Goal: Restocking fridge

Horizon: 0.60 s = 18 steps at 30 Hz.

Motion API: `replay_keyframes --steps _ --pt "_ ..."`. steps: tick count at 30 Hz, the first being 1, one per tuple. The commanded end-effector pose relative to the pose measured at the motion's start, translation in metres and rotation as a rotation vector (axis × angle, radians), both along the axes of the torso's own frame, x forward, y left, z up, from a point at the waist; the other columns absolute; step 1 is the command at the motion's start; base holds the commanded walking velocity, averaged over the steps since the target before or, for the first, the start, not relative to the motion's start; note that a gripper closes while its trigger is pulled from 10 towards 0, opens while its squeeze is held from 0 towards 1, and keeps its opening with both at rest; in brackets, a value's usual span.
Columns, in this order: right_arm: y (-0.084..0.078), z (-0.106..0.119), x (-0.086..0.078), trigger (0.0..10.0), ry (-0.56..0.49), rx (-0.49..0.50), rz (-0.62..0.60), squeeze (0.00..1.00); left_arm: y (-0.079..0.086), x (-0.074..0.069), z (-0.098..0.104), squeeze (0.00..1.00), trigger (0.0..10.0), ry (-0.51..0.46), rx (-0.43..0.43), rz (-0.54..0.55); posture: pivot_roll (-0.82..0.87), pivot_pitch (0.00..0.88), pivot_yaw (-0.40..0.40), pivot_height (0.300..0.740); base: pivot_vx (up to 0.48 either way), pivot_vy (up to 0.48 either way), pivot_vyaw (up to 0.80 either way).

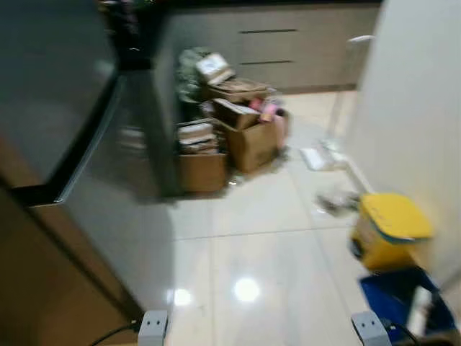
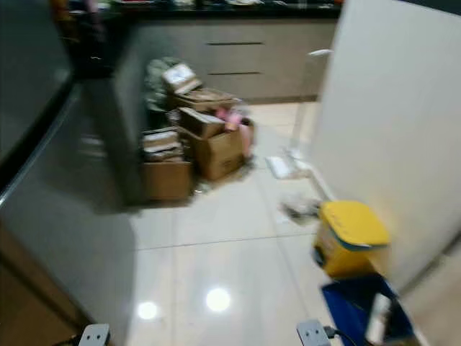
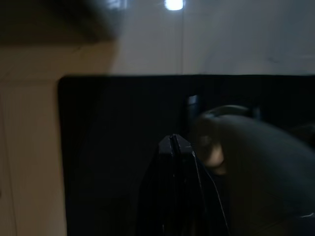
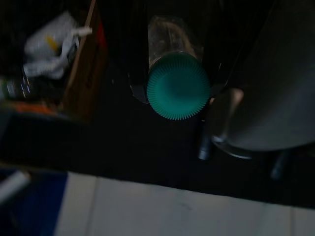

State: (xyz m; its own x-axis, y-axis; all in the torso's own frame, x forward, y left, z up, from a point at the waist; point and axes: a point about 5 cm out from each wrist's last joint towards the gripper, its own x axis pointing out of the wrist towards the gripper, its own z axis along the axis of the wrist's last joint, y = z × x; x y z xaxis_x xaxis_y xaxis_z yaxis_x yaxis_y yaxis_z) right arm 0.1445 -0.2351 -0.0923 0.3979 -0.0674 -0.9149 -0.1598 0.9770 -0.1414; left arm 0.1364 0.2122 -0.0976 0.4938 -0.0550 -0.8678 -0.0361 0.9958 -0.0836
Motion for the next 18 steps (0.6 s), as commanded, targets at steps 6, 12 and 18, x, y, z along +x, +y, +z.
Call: replay_keyframes --steps 6,12,18 --pt "-0.0004 0.0001 -0.0001 10.0 0.008 0.003 0.018 0.0 0.001 -0.0049 -0.0016 0.0 10.0 0.018 -0.011 0.016 -0.05 0.0 -0.002 0.74 0.0 0.0 0.78" --pt "0.0004 -0.0004 -0.0011 10.0 0.013 0.011 0.02 0.0 0.0001 -0.0047 -0.0017 0.0 10.0 0.017 -0.011 0.014 -0.05 0.0 -0.002 0.74 0.0 0.0 0.78" --pt "0.0015 -0.001 -0.0023 10.0 0.02 0.022 0.026 0.0 -0.0004 -0.0047 -0.0018 0.0 10.0 0.017 -0.013 0.013 -0.05 0.0 -0.002 0.74 0.0 0.0 0.78"
